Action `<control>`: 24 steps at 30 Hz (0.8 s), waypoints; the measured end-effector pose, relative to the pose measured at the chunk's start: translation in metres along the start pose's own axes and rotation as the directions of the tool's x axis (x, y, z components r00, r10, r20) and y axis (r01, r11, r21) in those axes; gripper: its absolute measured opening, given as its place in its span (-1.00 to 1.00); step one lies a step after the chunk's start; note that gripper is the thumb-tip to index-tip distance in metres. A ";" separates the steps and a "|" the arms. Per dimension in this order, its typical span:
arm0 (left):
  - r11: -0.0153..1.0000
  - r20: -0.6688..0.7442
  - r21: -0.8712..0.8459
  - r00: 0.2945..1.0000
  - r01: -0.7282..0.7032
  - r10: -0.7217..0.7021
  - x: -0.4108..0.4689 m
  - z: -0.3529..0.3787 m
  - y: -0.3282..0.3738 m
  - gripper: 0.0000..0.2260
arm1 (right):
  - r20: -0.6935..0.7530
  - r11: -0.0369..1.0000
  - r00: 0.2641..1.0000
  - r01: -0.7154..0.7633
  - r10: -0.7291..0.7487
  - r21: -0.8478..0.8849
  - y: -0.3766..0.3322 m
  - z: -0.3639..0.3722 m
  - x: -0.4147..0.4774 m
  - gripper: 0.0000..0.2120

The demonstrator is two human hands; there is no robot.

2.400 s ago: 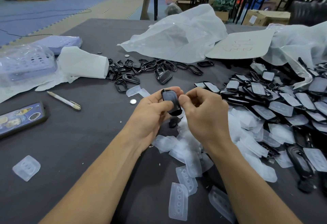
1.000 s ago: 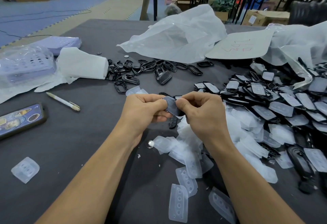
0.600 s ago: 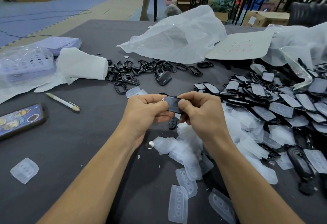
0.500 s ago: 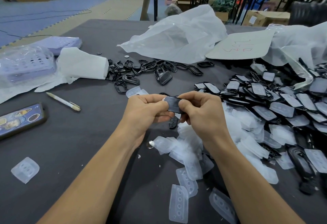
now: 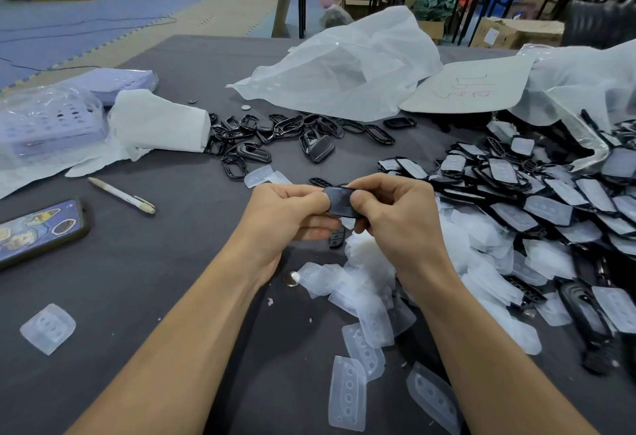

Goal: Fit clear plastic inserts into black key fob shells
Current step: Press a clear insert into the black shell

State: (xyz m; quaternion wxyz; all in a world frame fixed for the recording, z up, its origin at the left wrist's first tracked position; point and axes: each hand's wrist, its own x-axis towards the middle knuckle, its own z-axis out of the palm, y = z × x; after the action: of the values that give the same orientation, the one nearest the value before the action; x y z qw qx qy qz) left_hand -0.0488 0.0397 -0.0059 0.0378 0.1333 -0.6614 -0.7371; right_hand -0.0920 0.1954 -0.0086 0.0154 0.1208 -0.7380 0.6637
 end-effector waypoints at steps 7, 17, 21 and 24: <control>1.000 -0.062 0.009 0.998 -0.014 0.015 0.001 0.003 -0.002 -0.87 | 0.021 1.000 1.000 -0.003 0.003 0.024 -0.001 0.002 0.000 -0.74; 0.999 -0.110 0.013 0.993 -0.050 0.051 -0.002 0.008 -0.004 -0.77 | 0.036 0.999 0.999 -0.003 0.002 0.039 -0.002 0.002 -0.001 -0.65; 0.992 -0.091 0.079 0.990 -0.096 0.103 -0.002 0.008 -0.005 -0.78 | 0.020 0.999 1.000 -0.006 0.005 0.051 -0.002 0.003 -0.001 -0.64; 0.967 -0.079 0.200 0.981 -0.159 0.178 -0.003 0.009 -0.006 -0.84 | 0.014 0.999 1.000 0.008 -0.009 0.045 -0.002 0.002 -0.002 -0.64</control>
State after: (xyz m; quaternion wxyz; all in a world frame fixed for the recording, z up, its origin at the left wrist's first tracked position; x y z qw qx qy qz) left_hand -0.0477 0.0501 -0.0106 0.1191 0.1150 -0.7361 -0.6564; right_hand -0.0895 0.1936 -0.0073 0.0104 0.1288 -0.7223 0.6794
